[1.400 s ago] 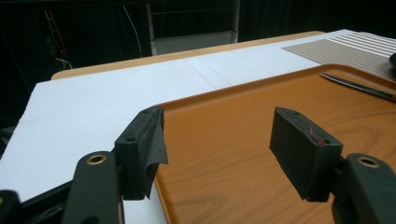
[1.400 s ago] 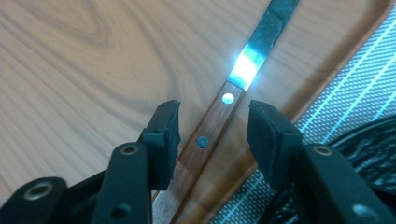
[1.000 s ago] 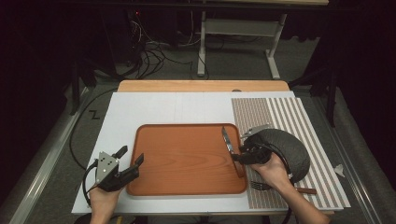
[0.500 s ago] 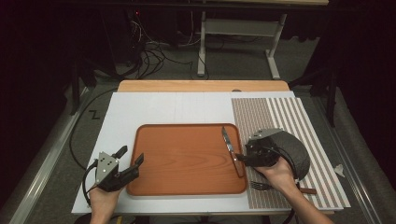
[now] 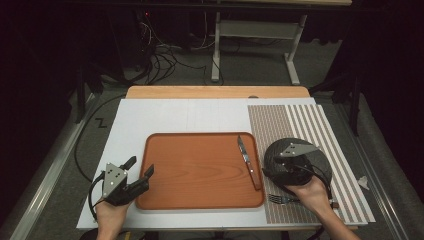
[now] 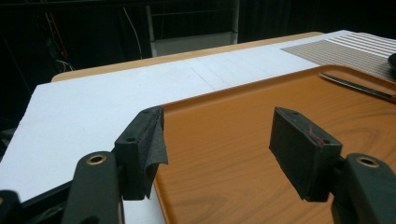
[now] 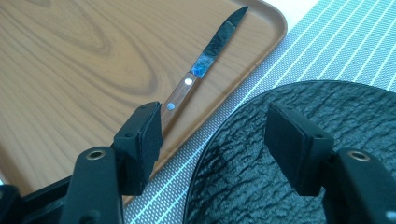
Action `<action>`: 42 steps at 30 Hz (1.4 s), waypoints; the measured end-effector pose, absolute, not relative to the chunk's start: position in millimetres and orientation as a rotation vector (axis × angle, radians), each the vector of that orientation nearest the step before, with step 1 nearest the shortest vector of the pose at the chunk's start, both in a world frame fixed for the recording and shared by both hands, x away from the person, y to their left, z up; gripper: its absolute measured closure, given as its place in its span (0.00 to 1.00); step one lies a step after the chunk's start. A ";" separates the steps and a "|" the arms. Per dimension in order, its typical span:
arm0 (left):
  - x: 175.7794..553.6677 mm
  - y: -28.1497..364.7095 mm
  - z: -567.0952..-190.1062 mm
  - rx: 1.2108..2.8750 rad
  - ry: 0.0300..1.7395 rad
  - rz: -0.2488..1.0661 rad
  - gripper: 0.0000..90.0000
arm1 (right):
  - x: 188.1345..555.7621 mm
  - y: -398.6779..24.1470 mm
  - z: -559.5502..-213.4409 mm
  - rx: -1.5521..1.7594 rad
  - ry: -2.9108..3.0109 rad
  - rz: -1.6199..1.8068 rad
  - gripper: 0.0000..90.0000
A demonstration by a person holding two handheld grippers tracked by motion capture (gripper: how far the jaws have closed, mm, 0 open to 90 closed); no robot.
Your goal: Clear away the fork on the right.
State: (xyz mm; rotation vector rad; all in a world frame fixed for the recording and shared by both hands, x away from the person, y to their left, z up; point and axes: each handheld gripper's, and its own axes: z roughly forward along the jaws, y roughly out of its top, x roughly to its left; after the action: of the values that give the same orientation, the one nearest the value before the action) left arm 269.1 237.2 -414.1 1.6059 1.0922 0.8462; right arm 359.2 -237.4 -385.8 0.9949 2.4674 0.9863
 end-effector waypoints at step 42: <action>270.9 236.9 -414.3 1.607 1.092 0.839 0.39 | 325.6 -309.1 -373.3 1.021 2.385 1.029 0.47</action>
State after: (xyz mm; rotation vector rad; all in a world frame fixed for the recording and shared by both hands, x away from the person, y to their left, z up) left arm 270.9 236.9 -414.3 1.6066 1.0919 0.8393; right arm 325.6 -309.1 -373.3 1.0209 2.3846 1.0292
